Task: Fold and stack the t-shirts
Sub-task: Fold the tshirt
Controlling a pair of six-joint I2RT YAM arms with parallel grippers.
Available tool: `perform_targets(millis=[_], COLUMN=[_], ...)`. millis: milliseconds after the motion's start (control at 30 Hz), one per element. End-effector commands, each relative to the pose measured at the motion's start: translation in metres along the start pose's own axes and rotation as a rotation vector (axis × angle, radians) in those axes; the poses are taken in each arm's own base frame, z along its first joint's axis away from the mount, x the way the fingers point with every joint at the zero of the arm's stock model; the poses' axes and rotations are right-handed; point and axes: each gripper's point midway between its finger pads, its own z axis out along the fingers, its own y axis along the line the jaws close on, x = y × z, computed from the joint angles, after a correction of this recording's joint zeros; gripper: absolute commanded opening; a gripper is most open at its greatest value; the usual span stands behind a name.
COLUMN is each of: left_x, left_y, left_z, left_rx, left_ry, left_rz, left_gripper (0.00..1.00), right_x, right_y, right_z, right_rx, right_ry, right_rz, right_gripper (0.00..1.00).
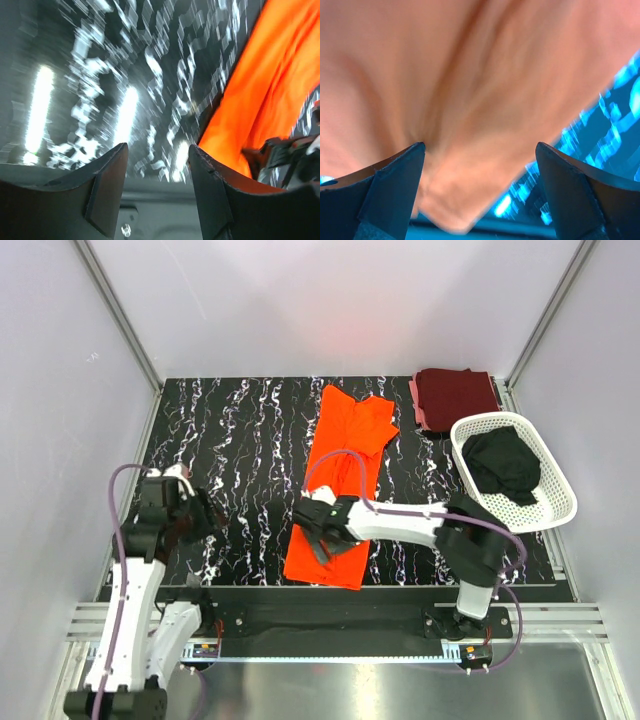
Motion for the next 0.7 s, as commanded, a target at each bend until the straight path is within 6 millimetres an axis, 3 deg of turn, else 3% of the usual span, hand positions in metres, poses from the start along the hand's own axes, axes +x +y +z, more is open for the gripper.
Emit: perform_targets(millis=[0,67,167,200,267,333,367,433,567,600,667], left_x=[0.004,0.012,0.037,0.056,0.078,0.09,0.091,0.101,0.125,0.13,0.139], left_y=[-0.044,-0.056,-0.079,-0.091,-0.093,-0.085,-0.087,-0.088,-0.086,-0.087,-0.088], left_z=[0.002,0.009,0.019,0.018,0.025,0.033,0.035,0.039,0.05,0.051,0.057], left_rx=[0.212,0.236,0.243,0.266,0.203,0.165,0.173,0.188,0.177,0.18,0.175], left_ry=[0.081,0.162,0.273,0.33,0.4,0.428,0.419,0.442,0.53,0.545,0.569], left_rz=[0.073,0.044,0.057,0.111,0.109,0.093,0.079,0.067,0.098,0.105,0.108], left_gripper=[0.57,0.57,0.57,0.57,0.57,0.57,0.57,0.56,0.56,0.56,0.57], right_x=[0.0,-0.006,0.001,0.012,0.018,0.037,0.038,0.052,0.064,0.075,0.079], right_y=[-0.006,-0.005,-0.004,-0.006,0.001,0.009,0.011,0.008,0.0,-0.003,-0.01], right_z=[-0.053,-0.082,-0.11,-0.109,-0.125,-0.117,-0.123,-0.115,-0.109,-0.098,-0.093], right_rx=[-0.121,-0.203,-0.28,-0.288,-0.381,-0.458,-0.502,-0.528,-0.571,-0.558,-0.565], right_ry=[-0.035,-0.063,-0.052,-0.028,-0.023,0.015,0.004,0.016,0.008,0.024,0.043], right_rz=[0.07,0.136,0.244,0.269,0.389,0.462,0.54,0.586,0.73,0.754,0.825], right_gripper=[1.0,1.0,1.0,1.0,0.98,0.94,0.86,0.79,0.73,0.72,0.72])
